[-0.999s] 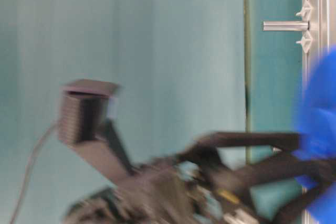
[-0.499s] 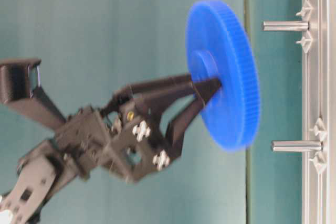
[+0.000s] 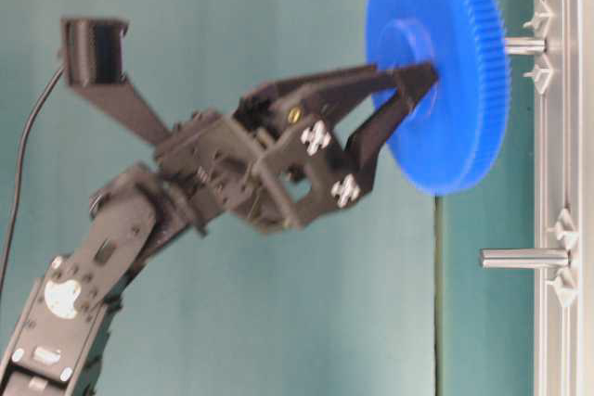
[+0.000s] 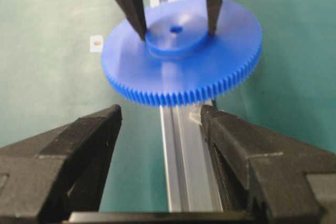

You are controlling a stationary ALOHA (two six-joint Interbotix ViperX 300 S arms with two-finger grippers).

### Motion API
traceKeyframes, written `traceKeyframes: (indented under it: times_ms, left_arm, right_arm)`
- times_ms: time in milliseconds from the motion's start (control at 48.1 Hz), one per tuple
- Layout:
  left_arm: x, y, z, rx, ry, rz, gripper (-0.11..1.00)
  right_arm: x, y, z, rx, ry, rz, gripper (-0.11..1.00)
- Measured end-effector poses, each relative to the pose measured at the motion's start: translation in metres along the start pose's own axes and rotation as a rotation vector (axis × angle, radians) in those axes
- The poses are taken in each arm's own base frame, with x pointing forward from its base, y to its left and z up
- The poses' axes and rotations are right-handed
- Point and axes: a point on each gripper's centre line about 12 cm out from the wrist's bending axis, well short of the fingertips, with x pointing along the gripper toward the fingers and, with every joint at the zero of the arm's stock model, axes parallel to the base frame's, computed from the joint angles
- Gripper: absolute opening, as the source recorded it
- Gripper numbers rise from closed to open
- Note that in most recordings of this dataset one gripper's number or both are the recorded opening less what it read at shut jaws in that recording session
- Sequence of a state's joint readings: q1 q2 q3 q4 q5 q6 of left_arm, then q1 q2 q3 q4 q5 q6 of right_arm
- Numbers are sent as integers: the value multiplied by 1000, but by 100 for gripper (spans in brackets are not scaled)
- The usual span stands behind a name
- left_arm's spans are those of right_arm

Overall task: Insert the large gear onto the shaft.
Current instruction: 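Carry the gear with the left gripper over the rail, hub facing the shaft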

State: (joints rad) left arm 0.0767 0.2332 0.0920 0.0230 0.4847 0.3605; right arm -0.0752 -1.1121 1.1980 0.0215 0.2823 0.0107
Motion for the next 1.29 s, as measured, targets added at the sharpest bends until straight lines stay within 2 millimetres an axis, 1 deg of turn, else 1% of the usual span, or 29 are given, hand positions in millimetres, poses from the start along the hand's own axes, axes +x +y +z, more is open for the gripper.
traceKeyframes:
  times_ms: [229,478,707,1290]
  left_arm:
    - [10,13,-5,-17,13,15,78]
    - [29,13,-11,-19,34,10,78]
    - [31,13,-8,-21,26,12,78]
    - [32,24,-10,-41,25,28,78]
  right_arm:
    - [0,0,-1,1,0,-1,69]
    - [0,-1,-2,3,1,-7,69]
    - [-2,-2,-1,4,-8,-10,69]
    - [-3,-4,-1,8,-13,-20,69]
